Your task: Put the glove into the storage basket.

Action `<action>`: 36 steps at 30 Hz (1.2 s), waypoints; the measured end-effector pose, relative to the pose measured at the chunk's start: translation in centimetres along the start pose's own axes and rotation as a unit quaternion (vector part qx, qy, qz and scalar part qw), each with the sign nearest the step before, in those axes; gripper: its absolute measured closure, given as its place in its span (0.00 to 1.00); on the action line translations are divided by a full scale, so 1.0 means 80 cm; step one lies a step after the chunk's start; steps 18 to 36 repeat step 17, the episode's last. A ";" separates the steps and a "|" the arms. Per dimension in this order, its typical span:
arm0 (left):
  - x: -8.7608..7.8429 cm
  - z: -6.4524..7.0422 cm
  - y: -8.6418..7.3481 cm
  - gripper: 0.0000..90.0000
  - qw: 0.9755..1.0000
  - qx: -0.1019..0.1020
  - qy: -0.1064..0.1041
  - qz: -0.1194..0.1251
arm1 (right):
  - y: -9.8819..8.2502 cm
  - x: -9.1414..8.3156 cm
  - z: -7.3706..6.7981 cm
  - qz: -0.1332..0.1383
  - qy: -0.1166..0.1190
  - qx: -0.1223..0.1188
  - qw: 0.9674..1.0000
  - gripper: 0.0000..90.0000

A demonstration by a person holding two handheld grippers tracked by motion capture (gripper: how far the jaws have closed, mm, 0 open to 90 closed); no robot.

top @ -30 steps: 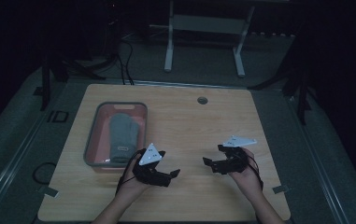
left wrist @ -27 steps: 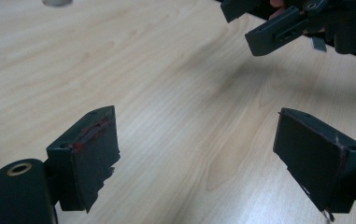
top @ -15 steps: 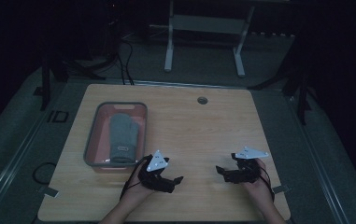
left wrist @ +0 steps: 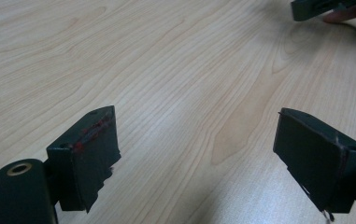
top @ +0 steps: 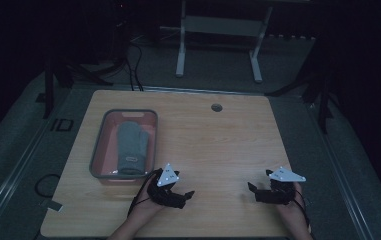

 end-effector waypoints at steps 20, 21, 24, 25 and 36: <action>0.005 0.002 -0.009 0.16 1.000 -0.002 -0.005 -0.006 | -0.015 -0.013 0.028 0.008 -0.026 0.023 0.999 0.14; 0.005 0.002 -0.009 0.16 1.000 -0.002 -0.005 -0.006 | -0.015 -0.013 0.028 0.008 -0.026 0.023 0.999 0.14; 0.005 0.002 -0.009 0.16 1.000 -0.002 -0.005 -0.006 | -0.015 -0.013 0.028 0.008 -0.026 0.023 0.999 0.14; 0.005 0.002 -0.009 0.16 1.000 -0.002 -0.005 -0.006 | -0.015 -0.013 0.028 0.008 -0.026 0.023 0.999 0.14; 0.005 0.002 -0.009 0.16 1.000 -0.002 -0.005 -0.006 | -0.015 -0.013 0.028 0.008 -0.026 0.023 0.999 0.14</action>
Point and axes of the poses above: each handheld gripper's, and its own axes: x roughly forward along the jaws, y roughly out of its top, z roughly to its right, the point moved 8 cm from there along x, roughly forward along the jaws, and after that the axes turned 8 degrees about x, right-handed, at the moved point
